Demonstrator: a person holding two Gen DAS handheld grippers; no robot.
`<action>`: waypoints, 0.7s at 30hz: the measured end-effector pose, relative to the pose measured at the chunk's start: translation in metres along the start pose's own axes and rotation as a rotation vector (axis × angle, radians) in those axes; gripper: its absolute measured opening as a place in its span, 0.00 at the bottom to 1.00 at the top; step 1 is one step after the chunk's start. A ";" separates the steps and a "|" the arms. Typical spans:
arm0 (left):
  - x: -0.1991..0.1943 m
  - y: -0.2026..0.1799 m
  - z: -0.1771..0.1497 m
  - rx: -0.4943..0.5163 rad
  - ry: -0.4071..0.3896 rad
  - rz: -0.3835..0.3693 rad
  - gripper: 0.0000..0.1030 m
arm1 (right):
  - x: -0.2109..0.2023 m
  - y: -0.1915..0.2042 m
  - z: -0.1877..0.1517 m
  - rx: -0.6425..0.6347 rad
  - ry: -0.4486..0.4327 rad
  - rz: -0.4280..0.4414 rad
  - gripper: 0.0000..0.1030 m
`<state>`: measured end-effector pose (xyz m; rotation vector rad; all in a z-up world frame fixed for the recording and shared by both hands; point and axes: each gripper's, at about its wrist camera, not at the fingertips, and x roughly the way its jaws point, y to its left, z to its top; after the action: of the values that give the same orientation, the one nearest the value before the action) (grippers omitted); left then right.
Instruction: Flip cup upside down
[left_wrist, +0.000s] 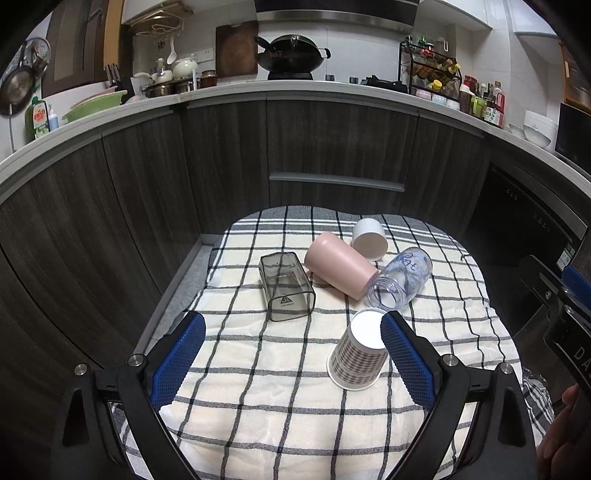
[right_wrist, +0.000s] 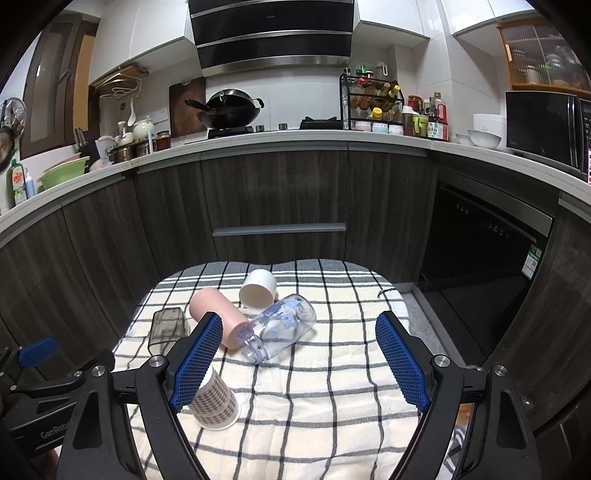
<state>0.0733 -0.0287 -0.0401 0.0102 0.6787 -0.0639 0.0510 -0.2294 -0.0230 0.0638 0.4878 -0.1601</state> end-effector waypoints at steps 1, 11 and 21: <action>-0.001 0.000 0.000 0.001 -0.004 0.002 0.95 | -0.001 0.000 0.000 -0.001 -0.005 -0.001 0.82; -0.003 -0.002 0.003 0.007 -0.019 -0.004 0.95 | -0.003 0.000 0.001 0.003 -0.019 -0.001 0.83; -0.006 -0.002 0.003 -0.001 -0.029 -0.004 0.95 | -0.002 0.000 0.001 0.003 -0.019 -0.001 0.83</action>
<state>0.0703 -0.0304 -0.0342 0.0071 0.6499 -0.0672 0.0493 -0.2296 -0.0211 0.0647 0.4682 -0.1622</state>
